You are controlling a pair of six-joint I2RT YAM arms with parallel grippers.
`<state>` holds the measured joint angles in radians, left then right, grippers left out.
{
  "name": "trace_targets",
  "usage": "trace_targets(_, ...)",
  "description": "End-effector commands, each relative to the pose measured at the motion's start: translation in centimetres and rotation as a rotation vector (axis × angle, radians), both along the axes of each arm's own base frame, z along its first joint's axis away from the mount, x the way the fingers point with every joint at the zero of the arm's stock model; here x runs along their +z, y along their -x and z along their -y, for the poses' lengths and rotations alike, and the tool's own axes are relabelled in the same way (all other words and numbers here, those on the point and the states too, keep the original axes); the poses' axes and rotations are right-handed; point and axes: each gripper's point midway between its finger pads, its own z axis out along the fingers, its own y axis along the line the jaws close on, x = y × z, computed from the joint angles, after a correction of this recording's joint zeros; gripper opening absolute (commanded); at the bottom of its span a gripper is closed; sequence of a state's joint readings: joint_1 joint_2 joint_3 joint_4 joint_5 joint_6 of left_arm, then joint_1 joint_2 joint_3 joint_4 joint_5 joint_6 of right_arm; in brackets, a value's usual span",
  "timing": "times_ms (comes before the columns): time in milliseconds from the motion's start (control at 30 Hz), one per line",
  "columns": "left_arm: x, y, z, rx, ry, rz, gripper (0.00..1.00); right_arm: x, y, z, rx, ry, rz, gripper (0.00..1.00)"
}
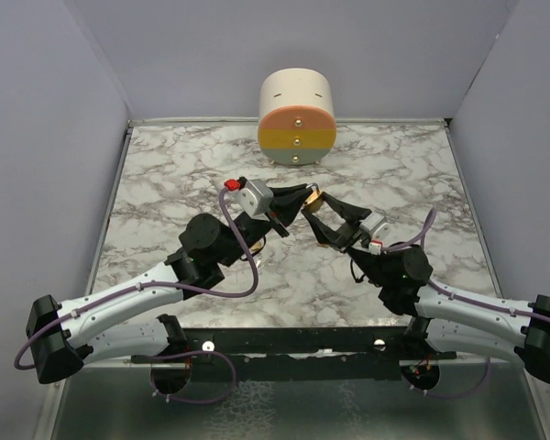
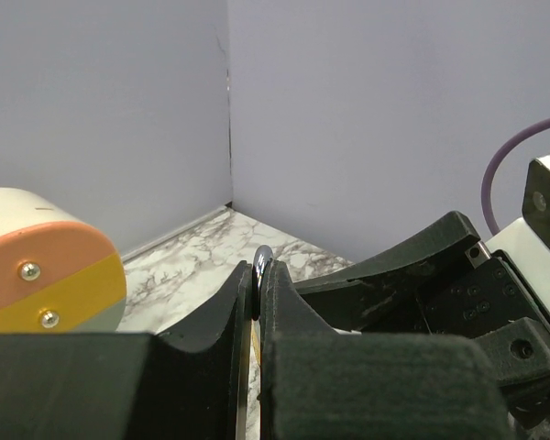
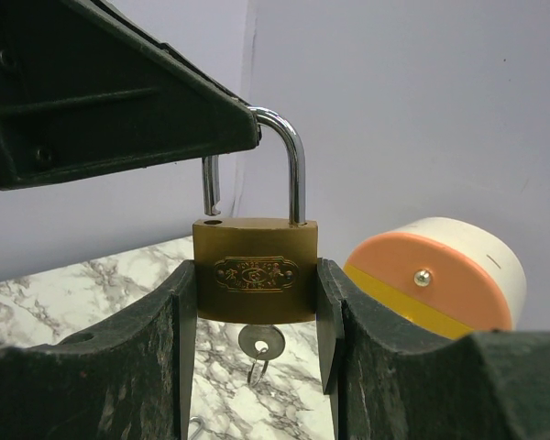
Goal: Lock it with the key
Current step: Lock the lock.
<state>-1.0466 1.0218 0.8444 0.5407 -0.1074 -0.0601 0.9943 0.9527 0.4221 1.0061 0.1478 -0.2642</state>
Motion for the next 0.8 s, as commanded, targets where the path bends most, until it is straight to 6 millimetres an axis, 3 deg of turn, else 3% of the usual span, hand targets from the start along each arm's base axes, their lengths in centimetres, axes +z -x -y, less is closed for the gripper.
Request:
trace_targets(0, -0.8, 0.5, 0.1, -0.029, 0.027, -0.044, 0.0, 5.6, 0.5, 1.6, -0.039, -0.14, 0.087, 0.01)
trace_targets(767, -5.1, 0.5, 0.4, -0.034, -0.023, -0.122, 0.0, 9.6, 1.2, 3.1, -0.07, -0.222, 0.145, 0.01)
